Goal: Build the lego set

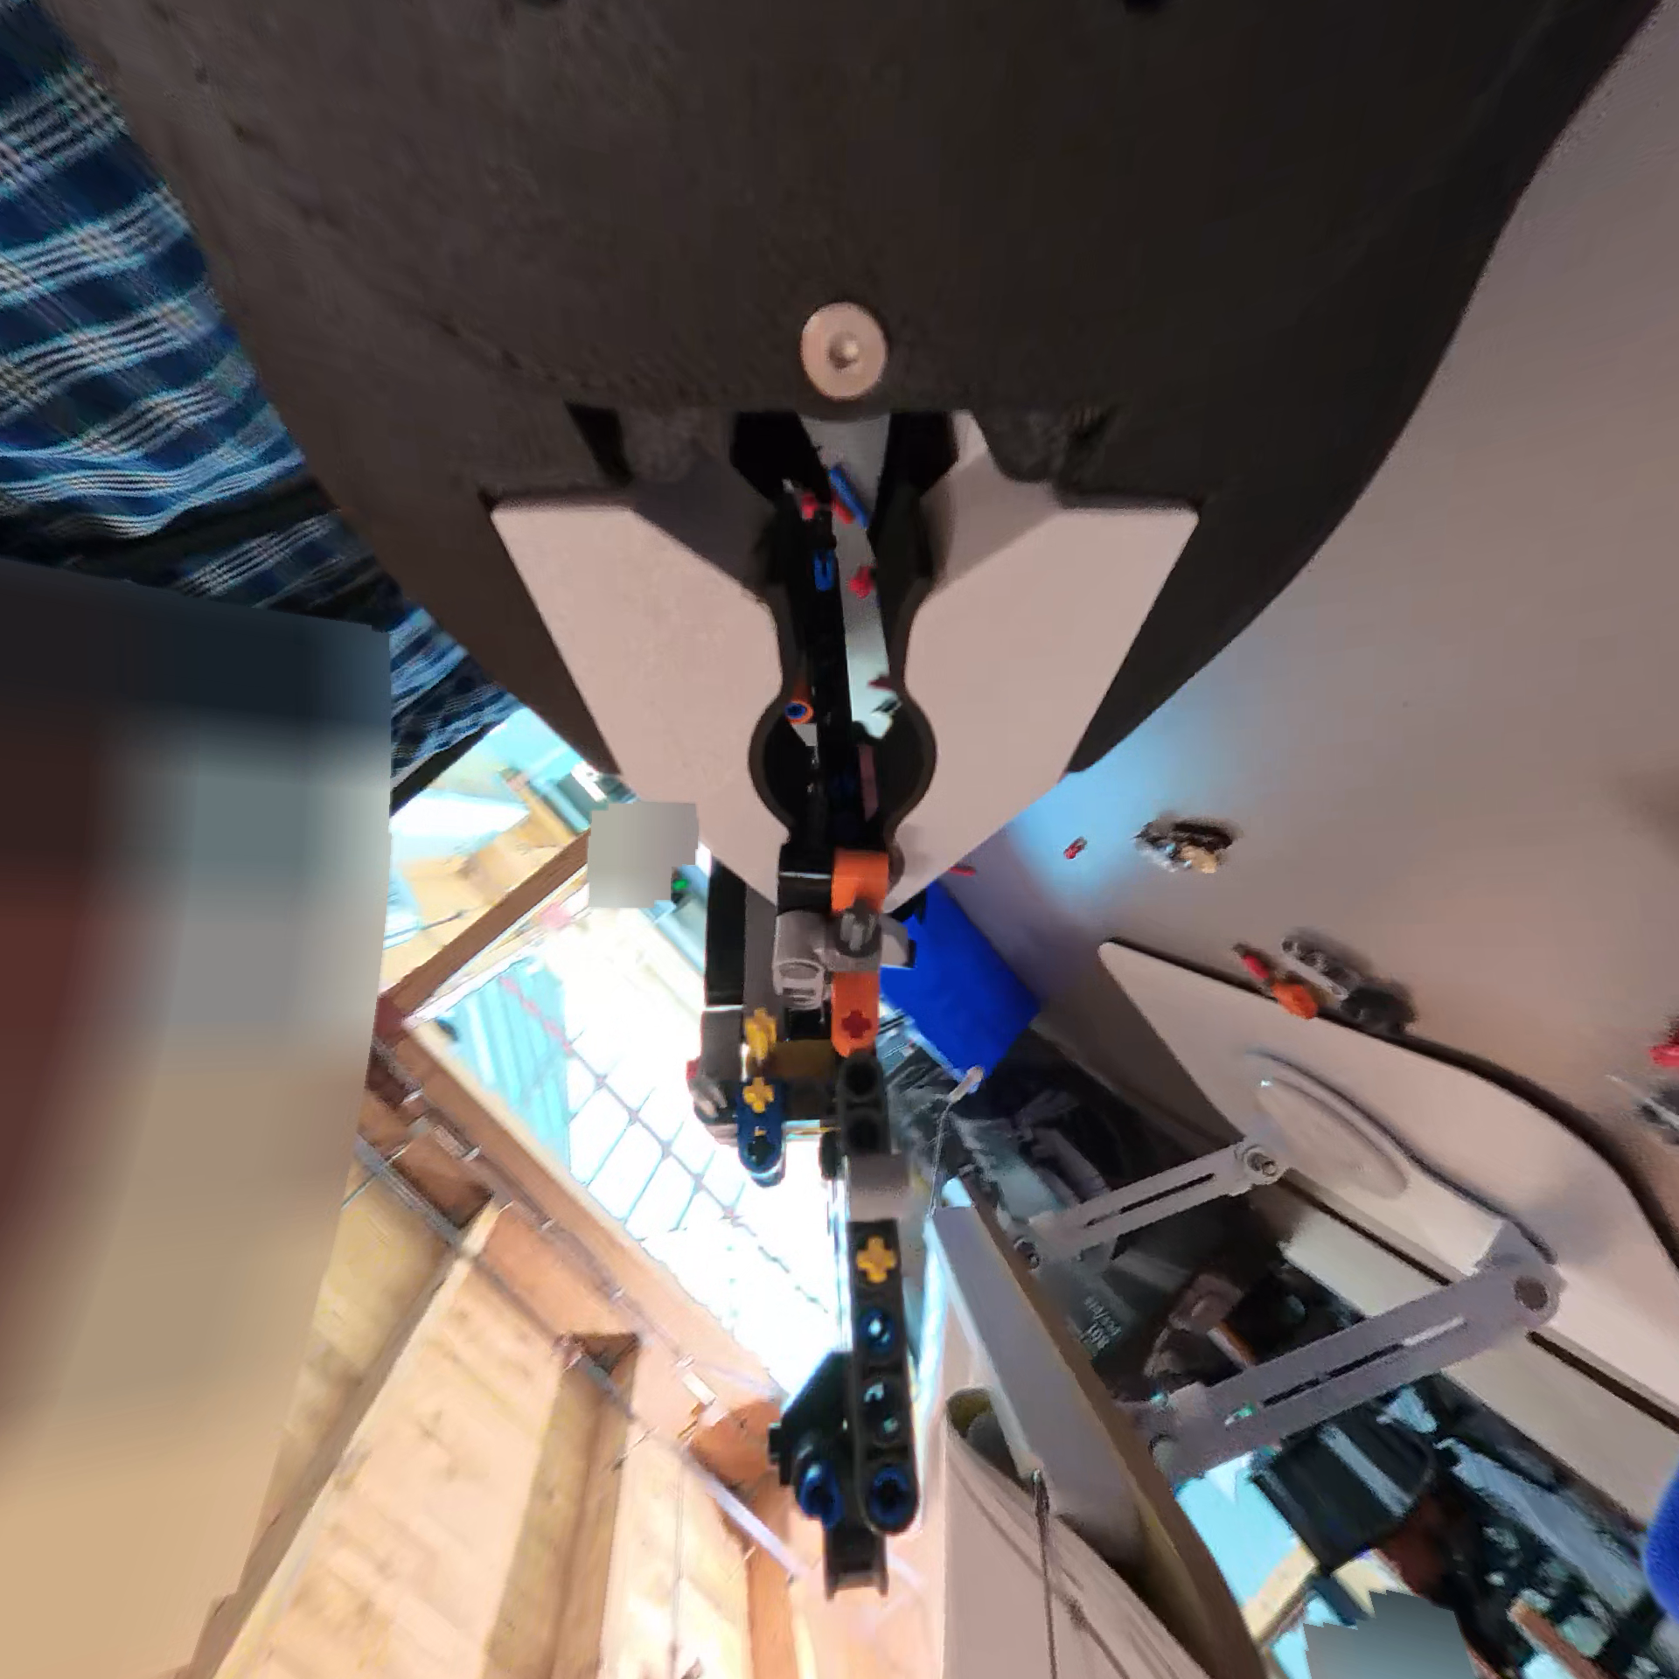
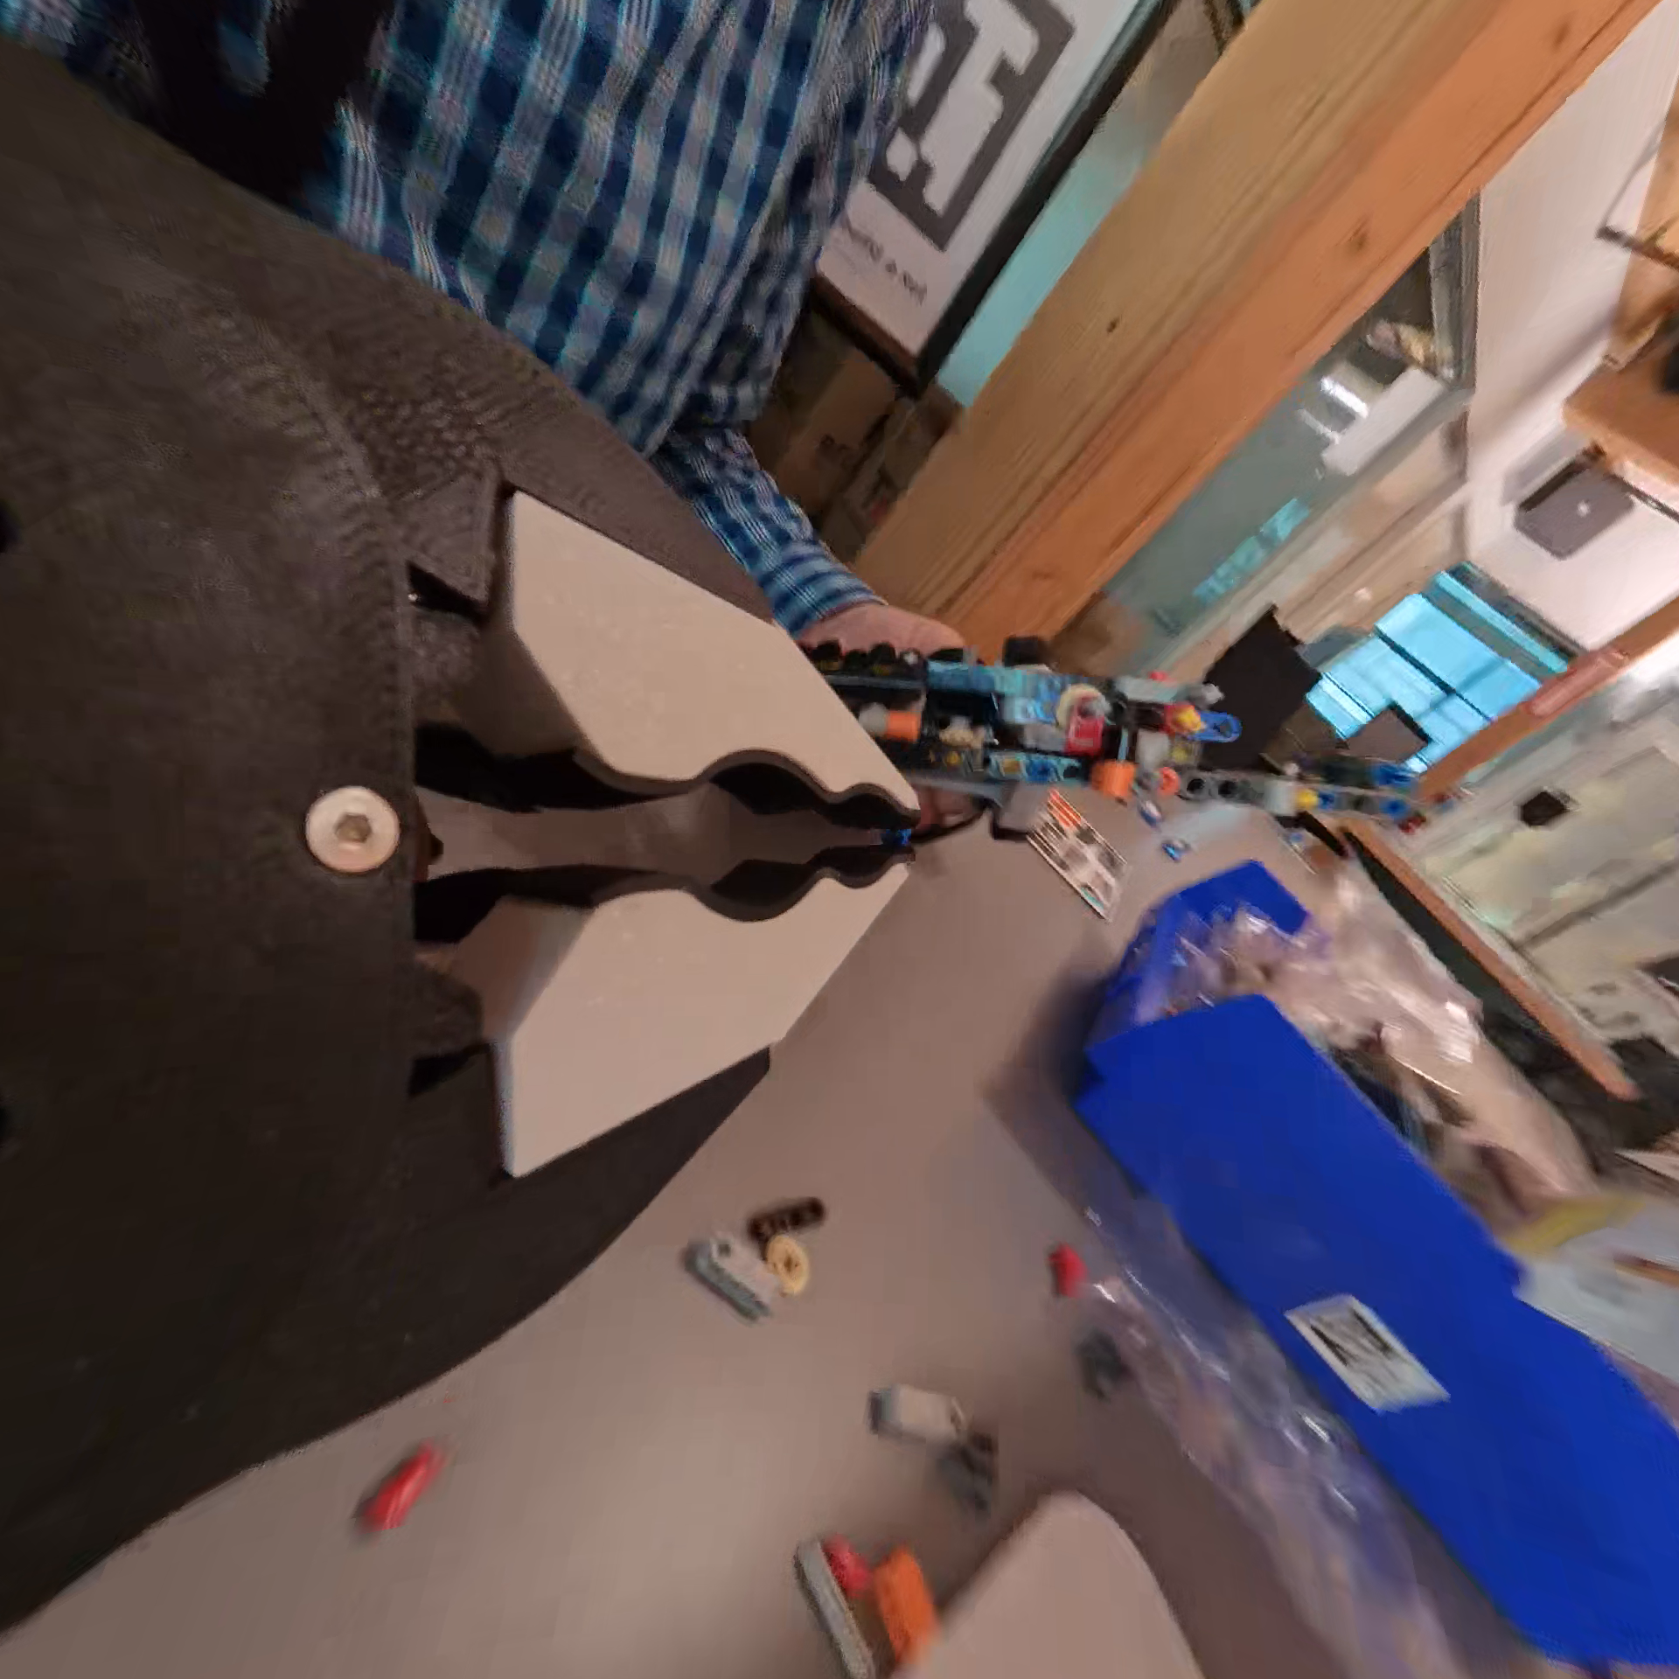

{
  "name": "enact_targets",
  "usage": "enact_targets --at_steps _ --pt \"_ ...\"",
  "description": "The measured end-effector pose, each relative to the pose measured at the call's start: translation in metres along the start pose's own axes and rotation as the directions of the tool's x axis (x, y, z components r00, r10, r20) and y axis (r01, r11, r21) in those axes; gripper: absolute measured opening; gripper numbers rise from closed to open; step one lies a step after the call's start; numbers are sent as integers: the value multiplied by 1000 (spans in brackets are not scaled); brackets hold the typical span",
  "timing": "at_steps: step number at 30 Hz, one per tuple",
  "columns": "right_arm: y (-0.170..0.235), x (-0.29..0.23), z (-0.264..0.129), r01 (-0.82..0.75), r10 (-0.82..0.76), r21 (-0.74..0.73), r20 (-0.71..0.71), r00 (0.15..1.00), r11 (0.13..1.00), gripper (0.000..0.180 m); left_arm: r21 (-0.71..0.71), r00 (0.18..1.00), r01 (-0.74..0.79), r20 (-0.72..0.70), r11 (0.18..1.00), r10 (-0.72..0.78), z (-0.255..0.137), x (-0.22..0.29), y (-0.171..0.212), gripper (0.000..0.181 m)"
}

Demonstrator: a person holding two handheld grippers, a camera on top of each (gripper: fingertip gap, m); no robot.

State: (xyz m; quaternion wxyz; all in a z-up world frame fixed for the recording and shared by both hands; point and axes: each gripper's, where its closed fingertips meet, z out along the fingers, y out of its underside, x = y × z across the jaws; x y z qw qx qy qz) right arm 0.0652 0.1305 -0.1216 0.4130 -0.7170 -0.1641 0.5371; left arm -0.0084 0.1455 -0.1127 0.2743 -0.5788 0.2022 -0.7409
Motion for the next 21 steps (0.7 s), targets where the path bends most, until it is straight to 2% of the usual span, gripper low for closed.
enact_targets --at_steps 1,3,7,13,16,21 --pt "10 0 5 -19 19 -41 6 1000 999 1 -23 999 -15 30 1000 15 -1 -3 3 6" --pt "32 8 12 52 -66 -170 -78 995 984 1 -55 998 4 65 998 0 -5 -6 7 5" --pt "62 25 15 38 -89 -342 -133 987 939 1 -82 996 35 84 996 -28 -11 -10 9 6" --pt "79 40 18 -3 -87 -440 -183 979 898 2 -114 996 57 78 992 -49 -11 -10 14 6" --pt "85 43 18 1 -103 -480 -186 977 877 9 -123 994 67 90 990 -56 -10 -12 15 6" --pt "79 48 13 80 -209 -509 -201 957 857 19 -129 993 80 94 988 -68 -10 -14 16 6"
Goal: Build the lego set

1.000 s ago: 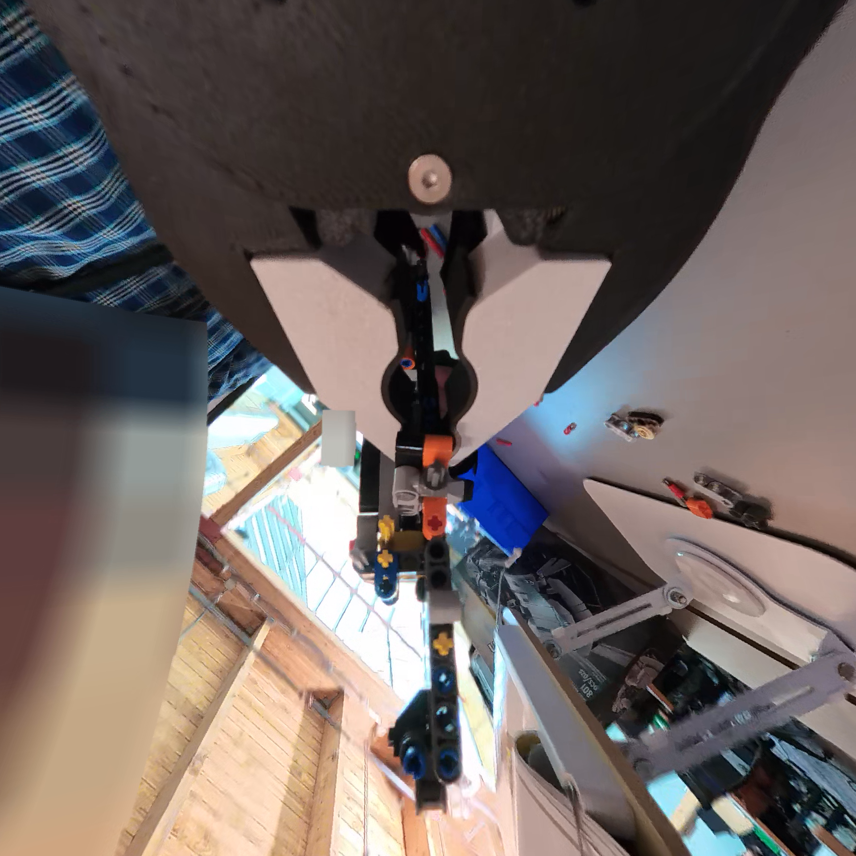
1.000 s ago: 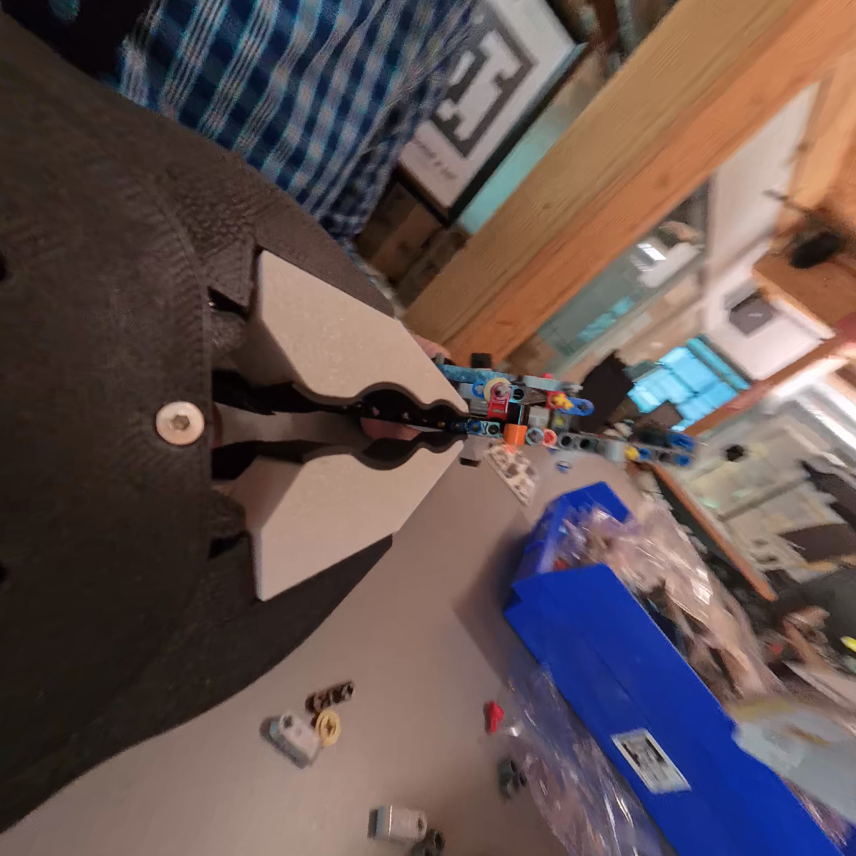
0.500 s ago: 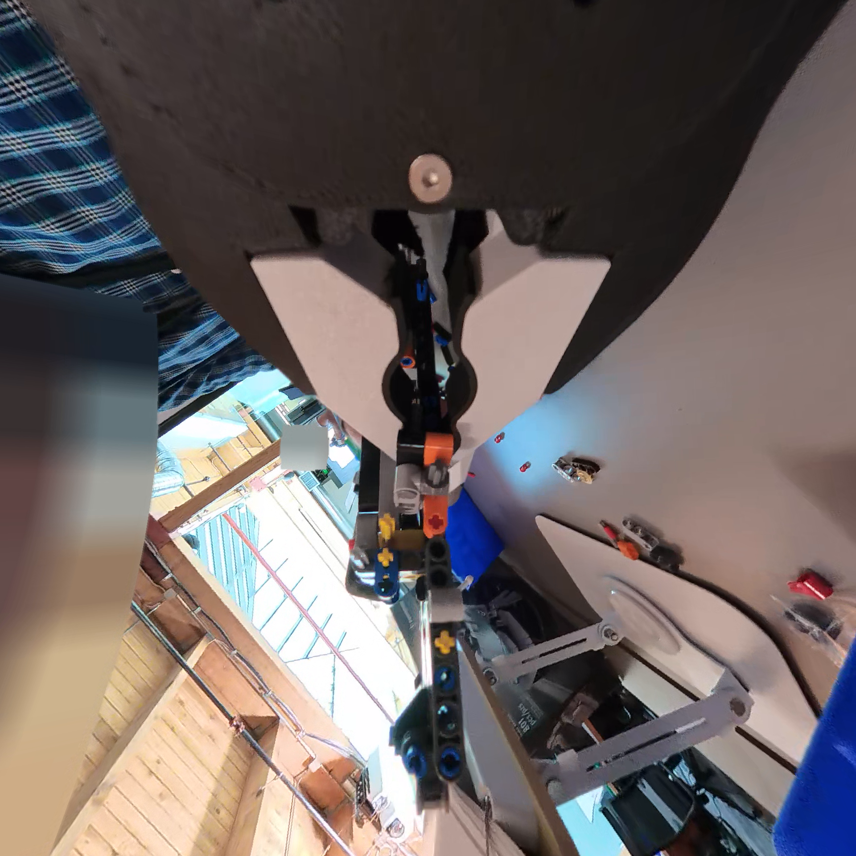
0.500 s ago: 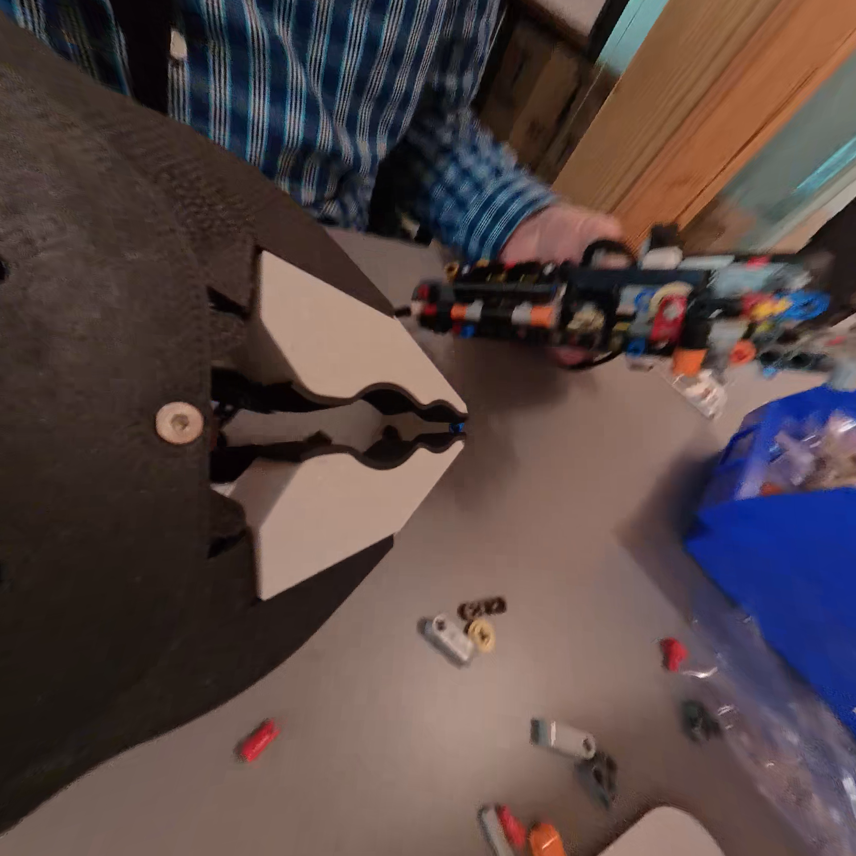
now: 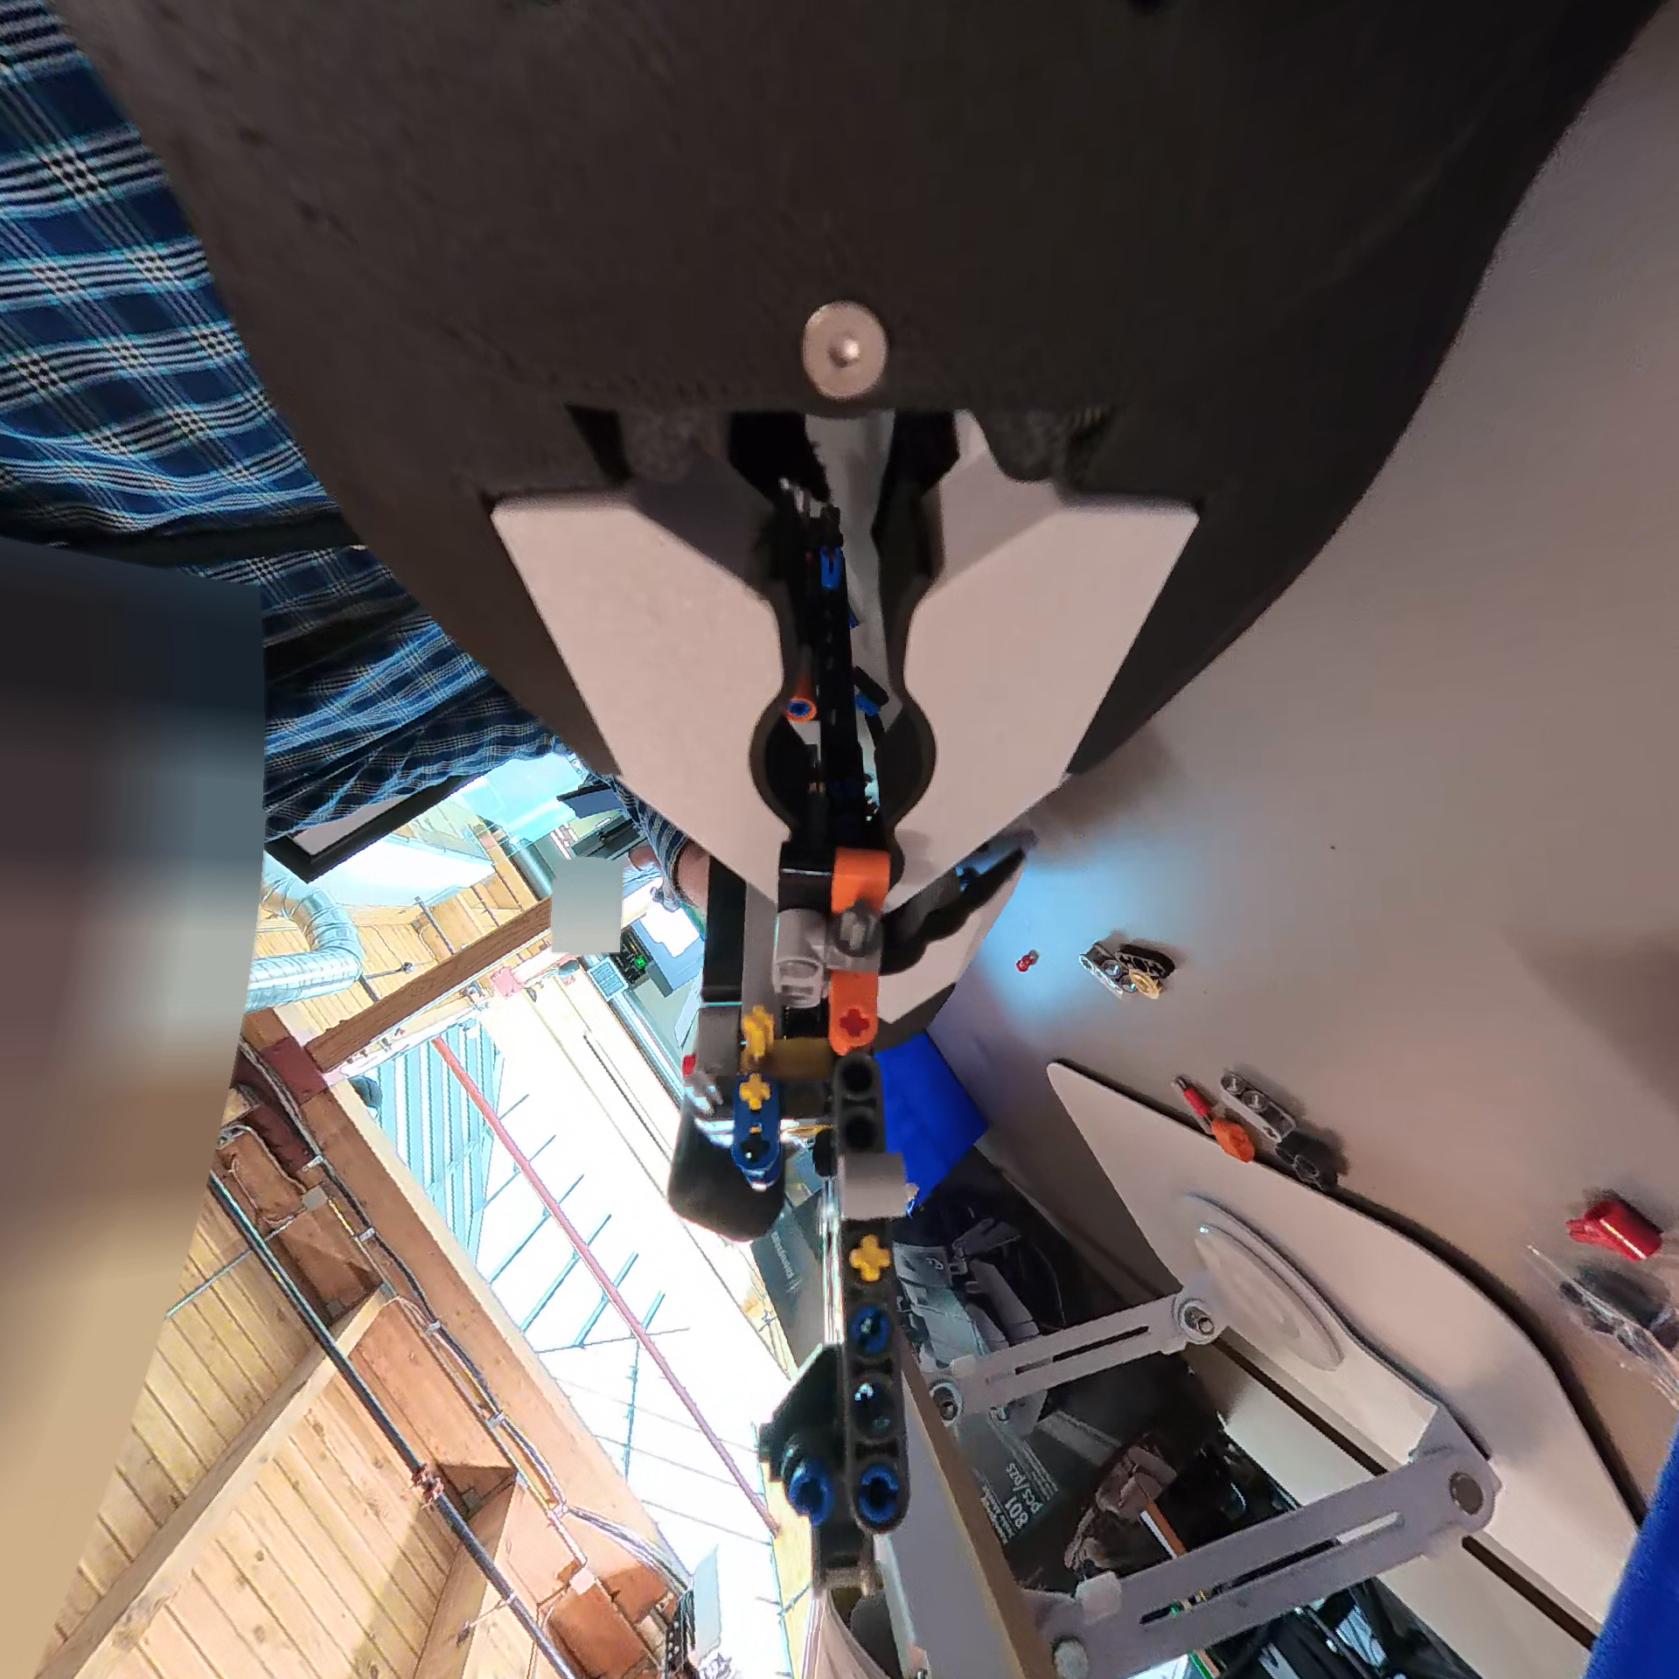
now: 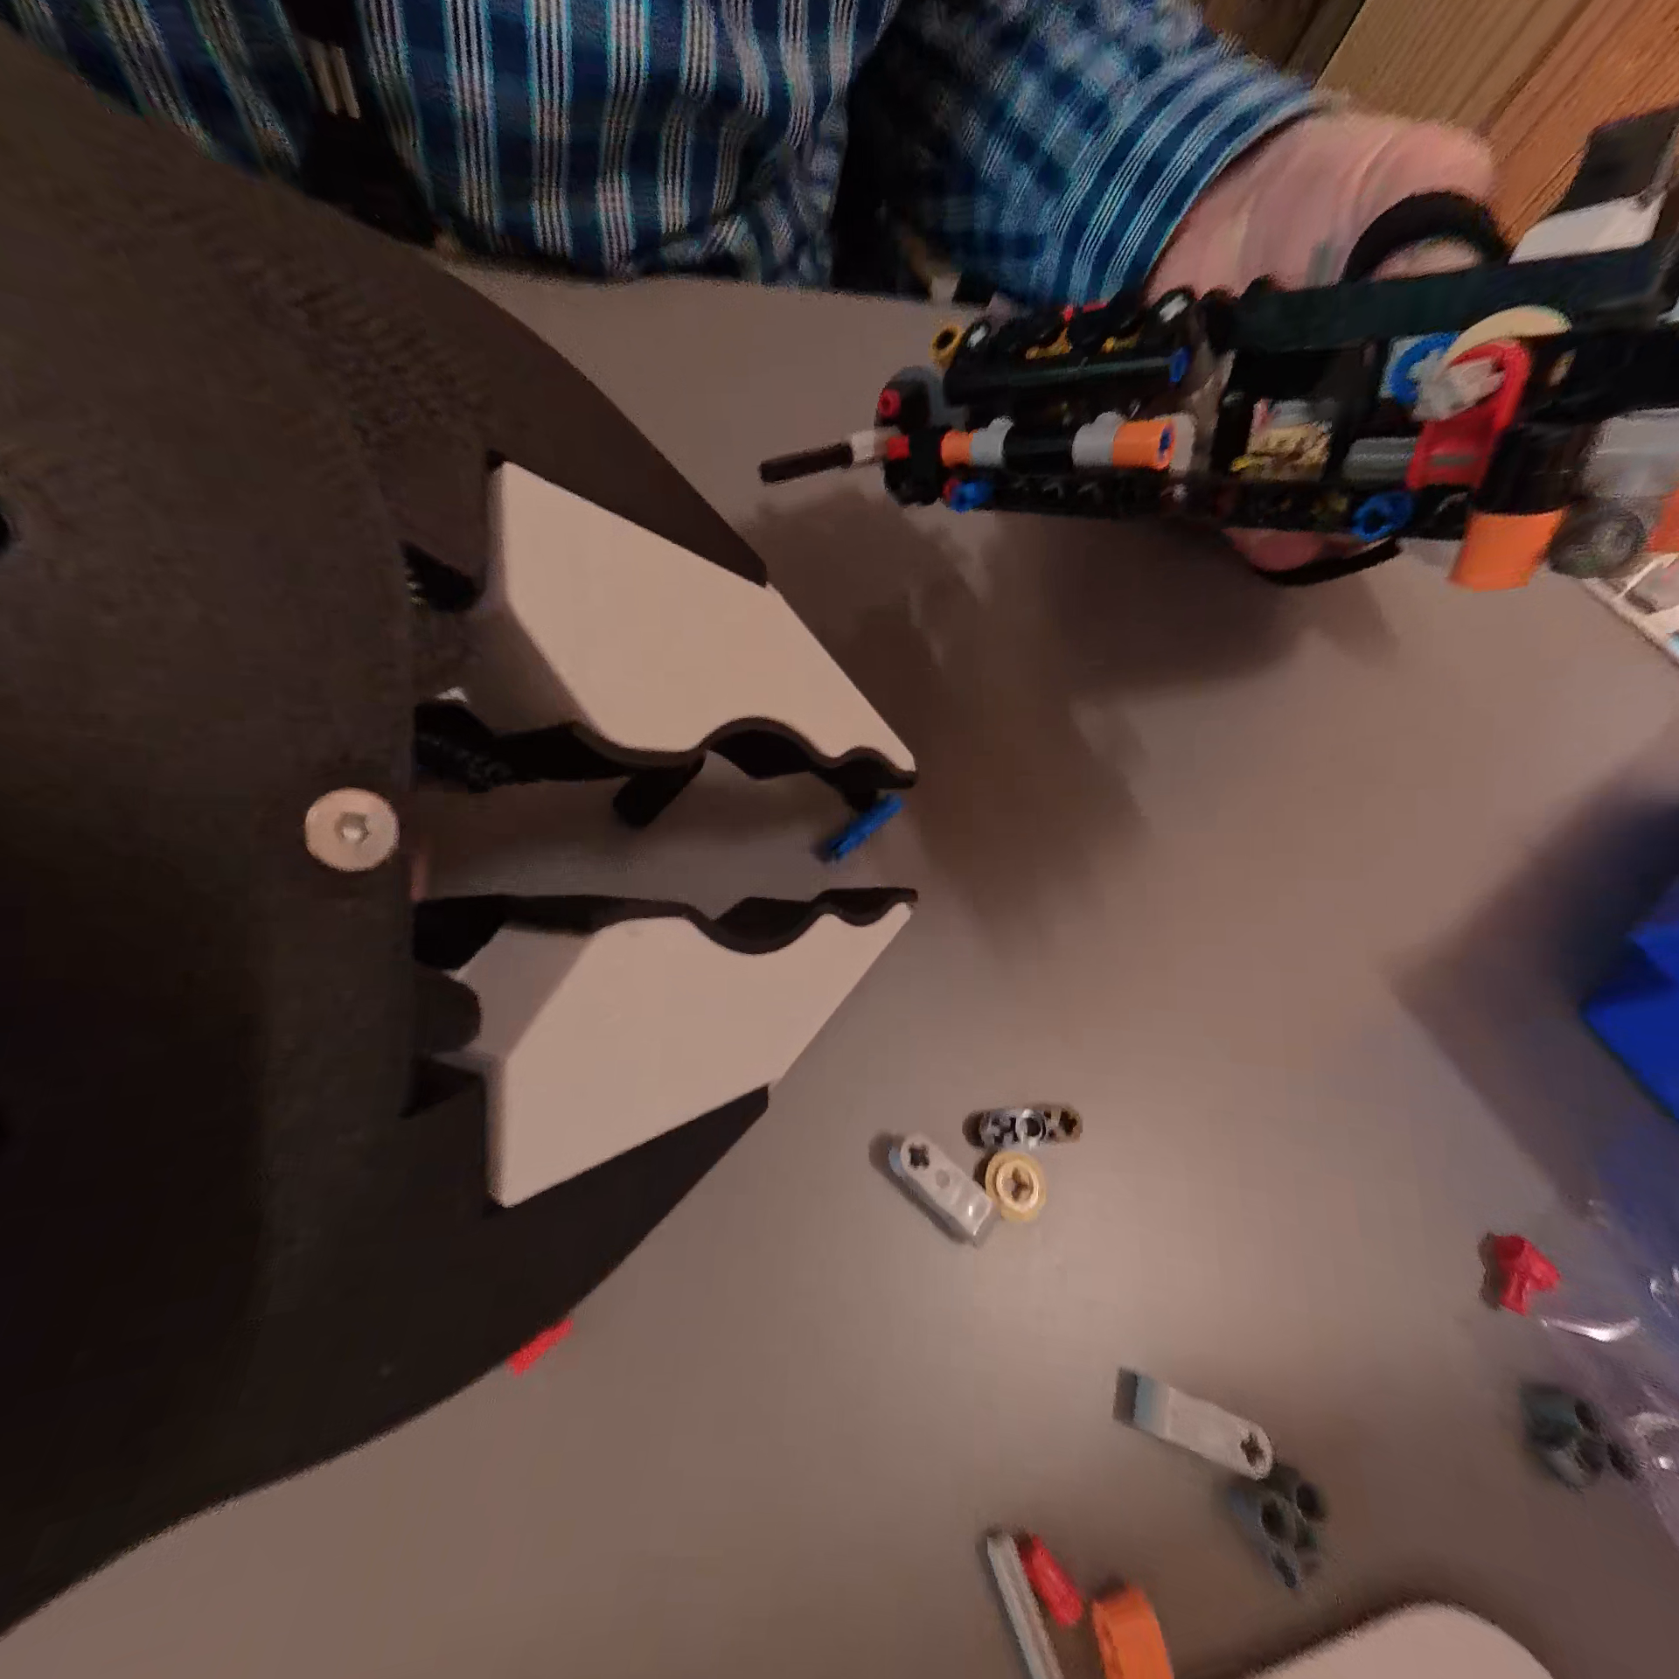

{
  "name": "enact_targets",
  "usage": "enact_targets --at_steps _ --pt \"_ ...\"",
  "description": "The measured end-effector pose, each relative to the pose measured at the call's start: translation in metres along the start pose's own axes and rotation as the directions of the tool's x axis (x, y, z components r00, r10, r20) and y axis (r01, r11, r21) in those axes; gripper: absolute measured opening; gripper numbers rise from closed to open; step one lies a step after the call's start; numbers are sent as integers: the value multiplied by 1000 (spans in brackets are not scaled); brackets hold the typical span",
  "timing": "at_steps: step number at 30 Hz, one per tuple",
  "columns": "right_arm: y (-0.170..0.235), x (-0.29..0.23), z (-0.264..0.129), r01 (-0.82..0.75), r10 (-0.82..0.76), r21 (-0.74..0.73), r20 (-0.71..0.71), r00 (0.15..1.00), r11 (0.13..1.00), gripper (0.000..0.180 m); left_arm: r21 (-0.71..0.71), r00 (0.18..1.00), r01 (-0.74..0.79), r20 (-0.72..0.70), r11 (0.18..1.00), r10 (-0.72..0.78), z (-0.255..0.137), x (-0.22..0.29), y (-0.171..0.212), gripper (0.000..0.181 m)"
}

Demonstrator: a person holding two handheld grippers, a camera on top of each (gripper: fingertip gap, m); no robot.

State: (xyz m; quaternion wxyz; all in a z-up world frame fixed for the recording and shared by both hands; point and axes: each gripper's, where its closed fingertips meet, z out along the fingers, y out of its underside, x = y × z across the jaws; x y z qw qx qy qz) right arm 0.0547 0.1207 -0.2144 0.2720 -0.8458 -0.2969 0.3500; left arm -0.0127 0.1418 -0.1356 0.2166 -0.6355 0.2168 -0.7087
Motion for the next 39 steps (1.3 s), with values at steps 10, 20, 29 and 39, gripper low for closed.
enact_targets --at_steps 10,20,29,39 --pt "-75 -34 -29 -191 62 400 313 948 897 13 37 998 43 -56 998 -40 5 6 -3 6" --pt "-91 -46 -26 -291 84 459 419 904 839 9 100 990 95 -116 990 -83 11 11 -9 6" --pt "-107 -46 -35 -415 128 529 494 860 740 8 224 978 148 -177 963 -109 16 17 -18 6" --pt "-113 -45 -45 -302 46 645 382 923 702 1 252 972 175 -200 952 -126 24 20 -17 5"
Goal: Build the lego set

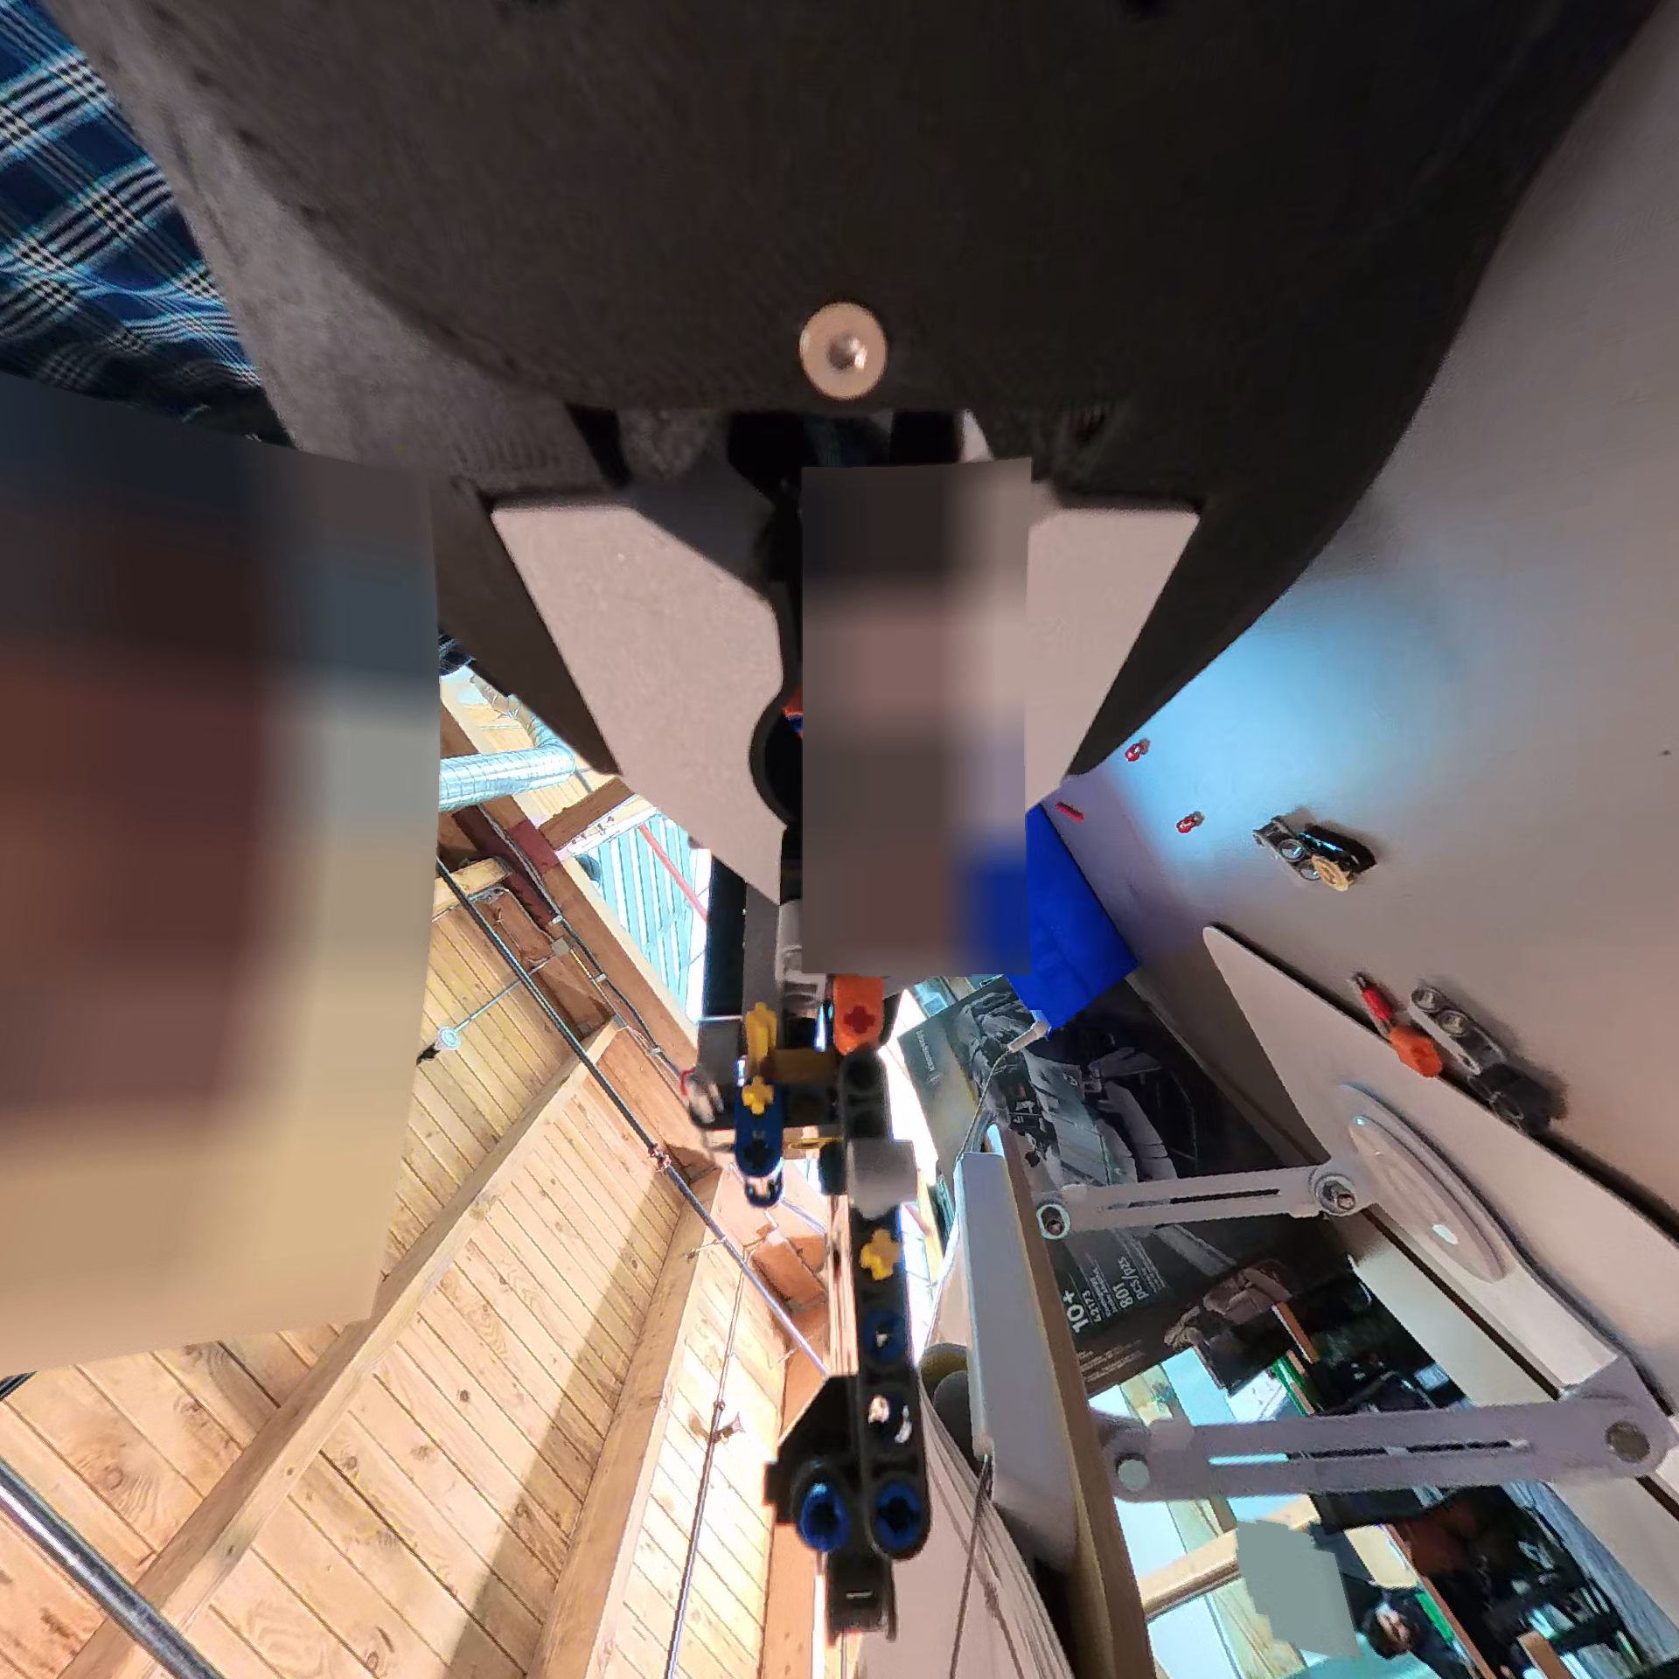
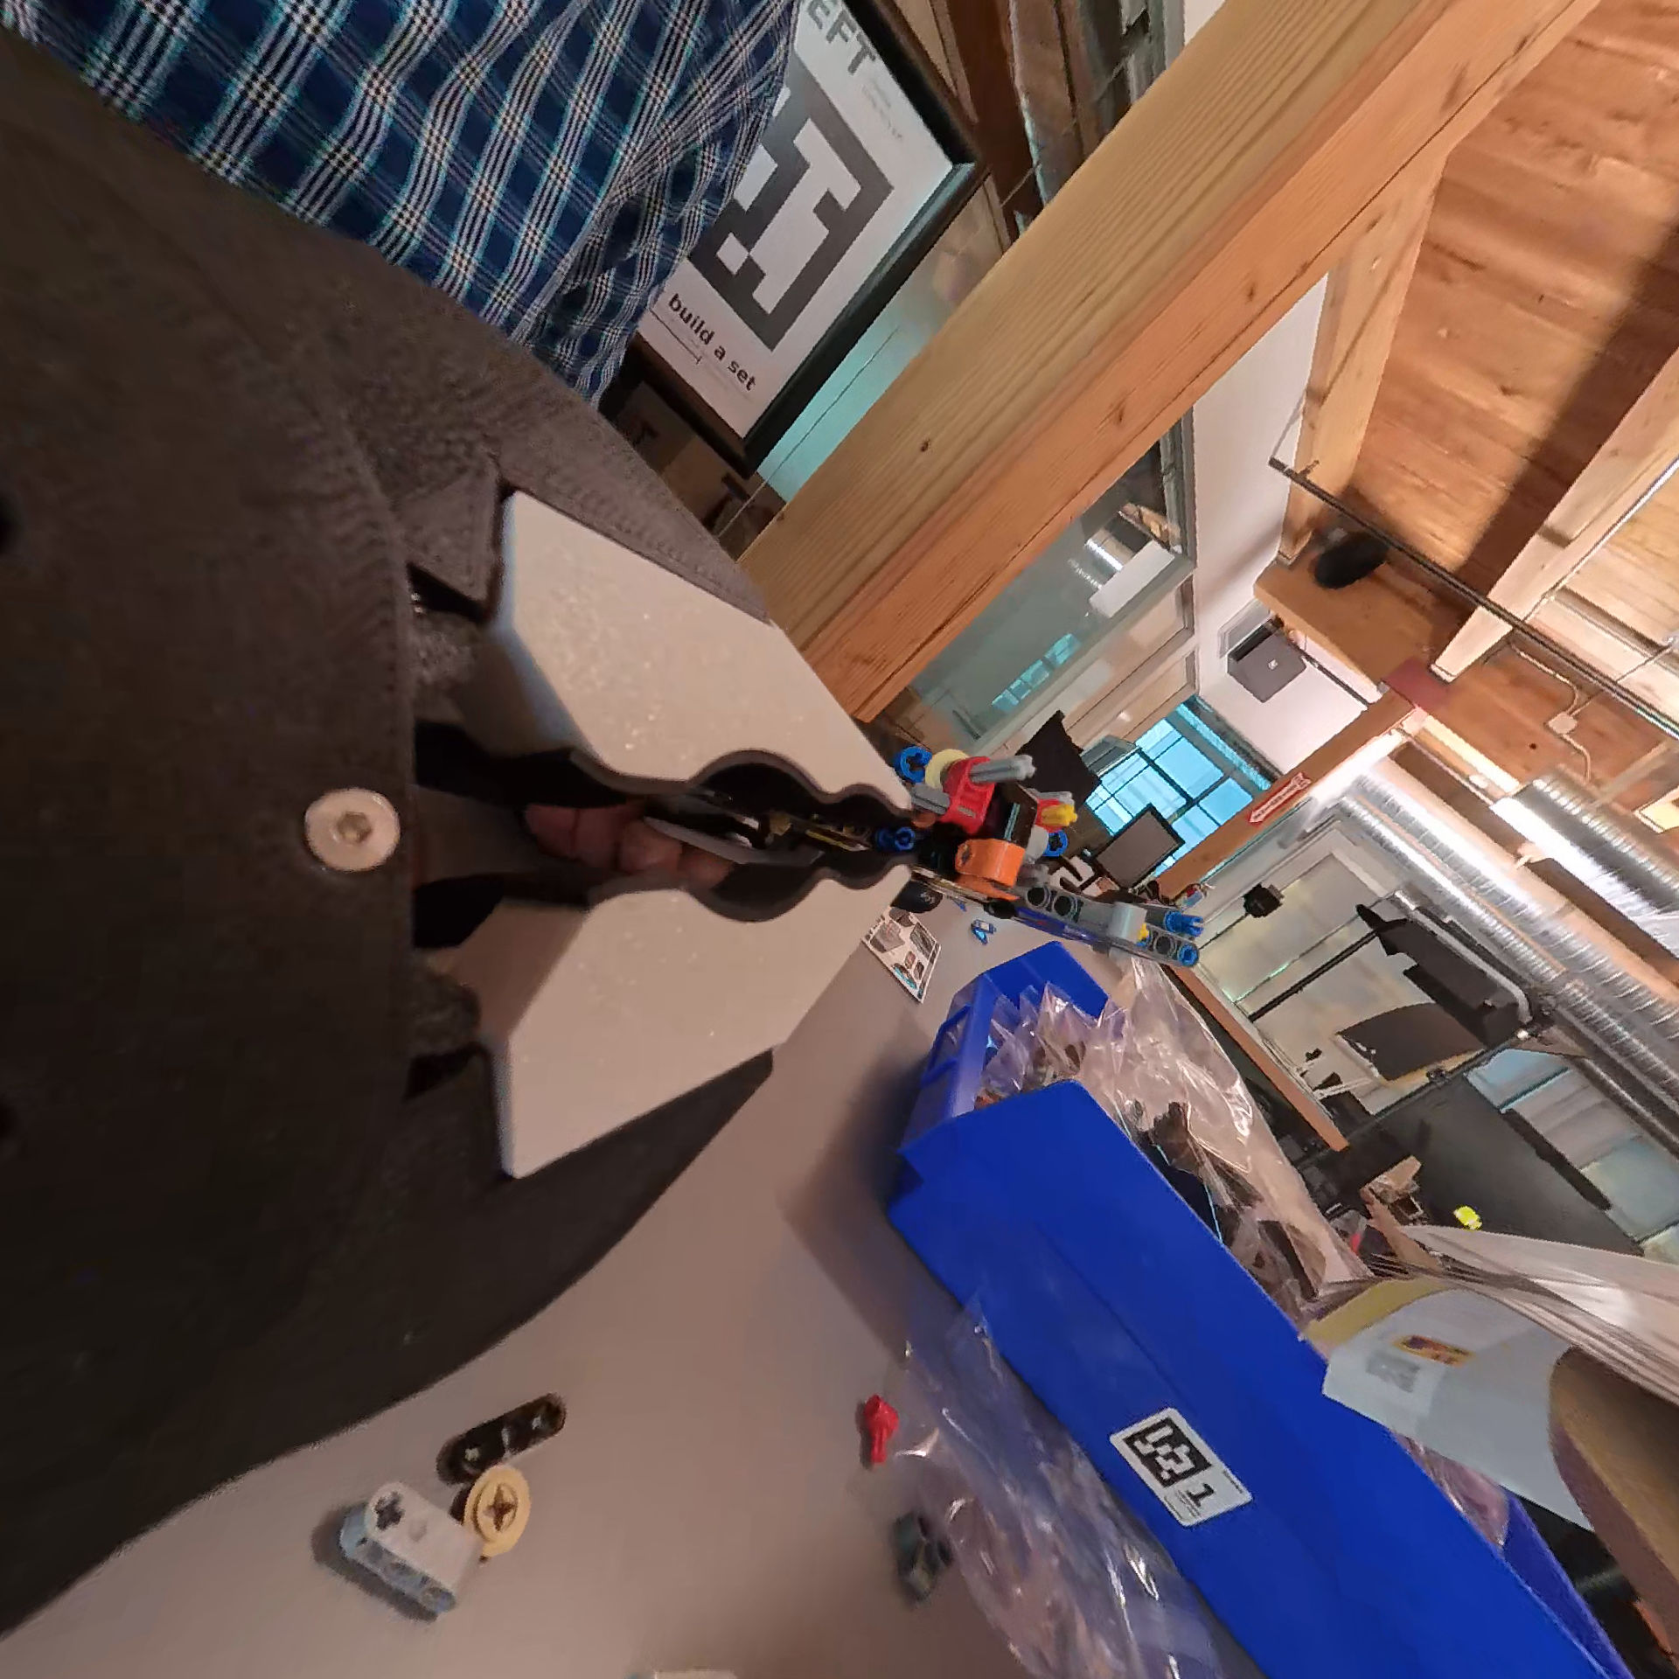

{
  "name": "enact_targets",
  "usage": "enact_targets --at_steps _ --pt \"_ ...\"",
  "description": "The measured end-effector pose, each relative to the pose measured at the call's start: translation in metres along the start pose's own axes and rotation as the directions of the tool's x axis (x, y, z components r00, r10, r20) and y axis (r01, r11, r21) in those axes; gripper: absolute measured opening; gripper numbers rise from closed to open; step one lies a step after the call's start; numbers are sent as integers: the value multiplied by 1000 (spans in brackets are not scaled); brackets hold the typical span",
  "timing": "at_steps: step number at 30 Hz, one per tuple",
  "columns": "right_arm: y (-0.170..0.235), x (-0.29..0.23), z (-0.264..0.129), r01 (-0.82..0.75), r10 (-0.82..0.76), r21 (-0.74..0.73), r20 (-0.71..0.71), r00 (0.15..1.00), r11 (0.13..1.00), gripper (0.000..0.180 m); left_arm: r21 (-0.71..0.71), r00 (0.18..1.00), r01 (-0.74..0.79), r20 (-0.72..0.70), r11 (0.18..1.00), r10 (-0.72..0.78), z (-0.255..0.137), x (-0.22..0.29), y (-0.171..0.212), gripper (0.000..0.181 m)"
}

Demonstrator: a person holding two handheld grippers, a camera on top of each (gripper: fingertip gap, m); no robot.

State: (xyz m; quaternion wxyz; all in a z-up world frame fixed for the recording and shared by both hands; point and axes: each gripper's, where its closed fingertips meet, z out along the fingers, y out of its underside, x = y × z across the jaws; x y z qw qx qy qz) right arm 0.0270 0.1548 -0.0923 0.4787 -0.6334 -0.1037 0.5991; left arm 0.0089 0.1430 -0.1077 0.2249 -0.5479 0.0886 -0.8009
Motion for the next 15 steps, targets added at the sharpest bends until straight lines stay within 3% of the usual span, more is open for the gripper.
enact_targets --at_steps 10,15 --pt "-6 -7 -2 59 -59 40 -6 998 997 0 85 998 -54 -31 995 57 4 9 -2 5" --pt "-7 -13 -7 66 -67 65 7 998 996 0 62 996 -68 -45 996 71 6 14 0 5"
